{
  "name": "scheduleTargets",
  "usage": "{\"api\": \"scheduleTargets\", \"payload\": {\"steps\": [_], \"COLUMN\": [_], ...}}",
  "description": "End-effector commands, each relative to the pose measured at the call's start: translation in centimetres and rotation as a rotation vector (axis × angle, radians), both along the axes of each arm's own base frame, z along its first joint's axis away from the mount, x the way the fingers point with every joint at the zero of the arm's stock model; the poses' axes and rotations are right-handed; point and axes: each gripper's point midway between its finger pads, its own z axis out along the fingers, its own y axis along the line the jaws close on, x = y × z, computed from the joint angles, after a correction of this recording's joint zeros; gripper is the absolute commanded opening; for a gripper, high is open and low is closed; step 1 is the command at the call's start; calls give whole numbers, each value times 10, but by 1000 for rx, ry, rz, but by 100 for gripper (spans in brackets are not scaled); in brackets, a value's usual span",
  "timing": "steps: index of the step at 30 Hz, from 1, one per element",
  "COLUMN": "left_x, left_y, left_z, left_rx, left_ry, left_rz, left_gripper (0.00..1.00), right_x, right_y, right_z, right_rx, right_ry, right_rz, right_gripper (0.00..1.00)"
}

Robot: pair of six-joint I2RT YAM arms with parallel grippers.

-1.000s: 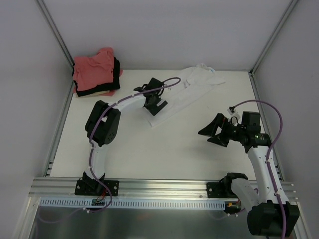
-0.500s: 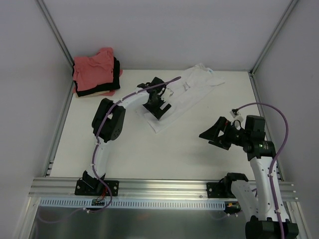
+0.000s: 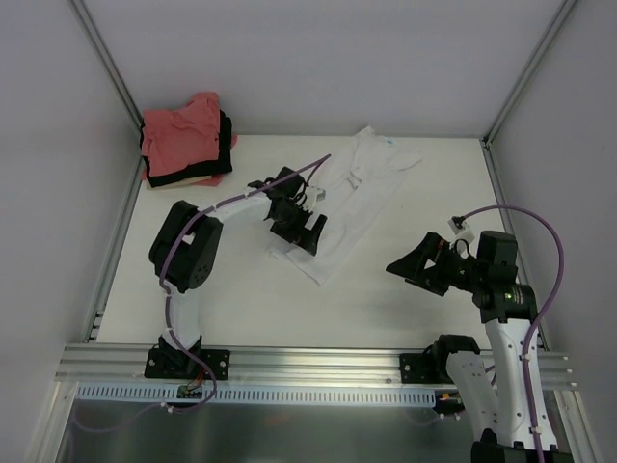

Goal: Fold and stack the t-shirts
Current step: Rotate the tshirt 90 degrees

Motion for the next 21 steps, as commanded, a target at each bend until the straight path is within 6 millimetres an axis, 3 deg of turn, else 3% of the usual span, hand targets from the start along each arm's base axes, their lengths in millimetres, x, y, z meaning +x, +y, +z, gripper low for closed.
{"api": "scheduleTargets", "payload": {"steps": [1,7,12,16,20,21], "left_x": [-86,-155,-204,-232,-230,-224], "left_y": [-3,-10,-39,-58,-67,-71], "left_z": [-30,-48,-57,-63,-48,-29], "left_rx": [-3,42,50,69,76,38], "left_ry": [304,344,350,342,257,211], "left_rz": [54,44,9,-12,7,13], "left_gripper": [98,99,99,99,99,99], "right_x": [-4,-12,-18,-23,-26,-27], "right_y": [0,0,0,-2,-8,-9], "right_z": [12,14,13,8,-4,-8], "right_rx": [11,7,5,-14,-64,-79], "right_ry": [-23,-41,-45,-43,-33,-29], "right_rz": [-11,-2,-2,-3,-16,-16], "right_gripper": [99,99,99,99,99,99]}}
